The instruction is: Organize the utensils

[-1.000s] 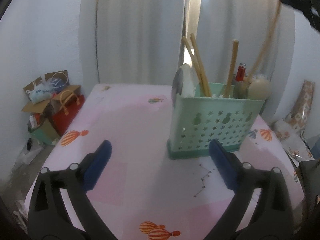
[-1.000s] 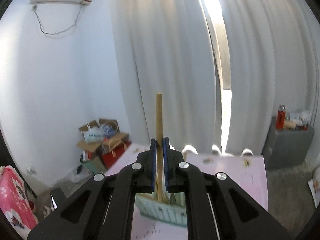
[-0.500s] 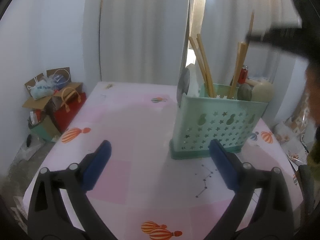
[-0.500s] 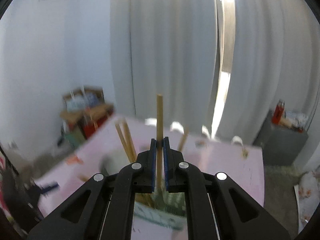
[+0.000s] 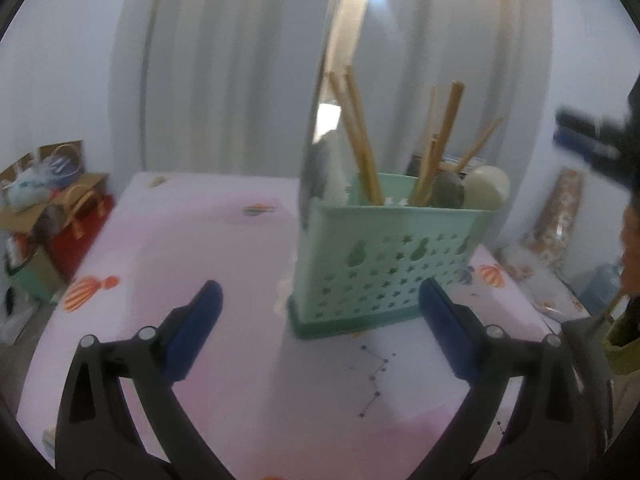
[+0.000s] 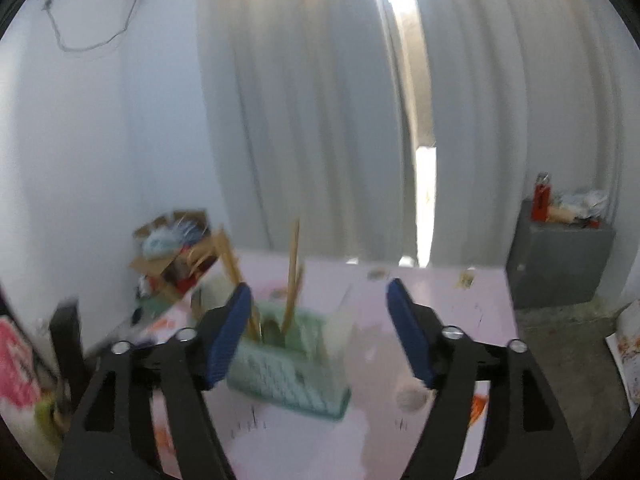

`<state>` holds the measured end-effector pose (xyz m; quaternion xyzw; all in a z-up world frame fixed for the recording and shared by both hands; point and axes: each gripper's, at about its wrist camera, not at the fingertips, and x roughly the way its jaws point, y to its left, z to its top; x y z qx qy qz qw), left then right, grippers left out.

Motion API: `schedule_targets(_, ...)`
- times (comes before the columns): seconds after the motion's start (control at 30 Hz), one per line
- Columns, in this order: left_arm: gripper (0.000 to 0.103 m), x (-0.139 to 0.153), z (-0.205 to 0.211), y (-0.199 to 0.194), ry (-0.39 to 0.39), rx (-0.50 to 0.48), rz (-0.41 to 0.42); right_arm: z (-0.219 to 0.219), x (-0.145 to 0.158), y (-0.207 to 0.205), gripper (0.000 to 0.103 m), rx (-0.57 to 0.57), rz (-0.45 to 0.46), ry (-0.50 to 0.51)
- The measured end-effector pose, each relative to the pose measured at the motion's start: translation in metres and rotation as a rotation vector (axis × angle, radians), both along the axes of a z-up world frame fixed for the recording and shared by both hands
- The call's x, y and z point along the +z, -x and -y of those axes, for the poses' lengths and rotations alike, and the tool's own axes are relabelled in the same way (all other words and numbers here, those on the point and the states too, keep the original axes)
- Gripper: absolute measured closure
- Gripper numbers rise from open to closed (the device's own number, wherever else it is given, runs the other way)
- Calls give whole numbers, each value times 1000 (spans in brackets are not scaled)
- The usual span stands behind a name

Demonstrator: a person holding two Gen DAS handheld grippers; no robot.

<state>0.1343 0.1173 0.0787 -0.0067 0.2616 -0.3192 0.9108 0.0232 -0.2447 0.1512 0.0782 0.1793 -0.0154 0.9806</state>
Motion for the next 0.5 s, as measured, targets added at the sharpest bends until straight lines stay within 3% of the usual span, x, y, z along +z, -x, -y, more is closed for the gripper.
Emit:
schedule_targets(0.1,9,-4,6,-13,10,-60,-20,15,-51,-18,30,103,-155,-112)
schedule_targets(0.2,9,-10,11,-30,43,-108,-53,17,-94,-47,30,138,-276,-146)
schedule_targets(0.37,9,-24,26,-61,73,-178,-136,18,-129,-89,30,171,-319,-165)
schedule_targets(0.5,9,-32,38,-72,104,-210,-191,19,-134,-101,30,208,-305,-185)
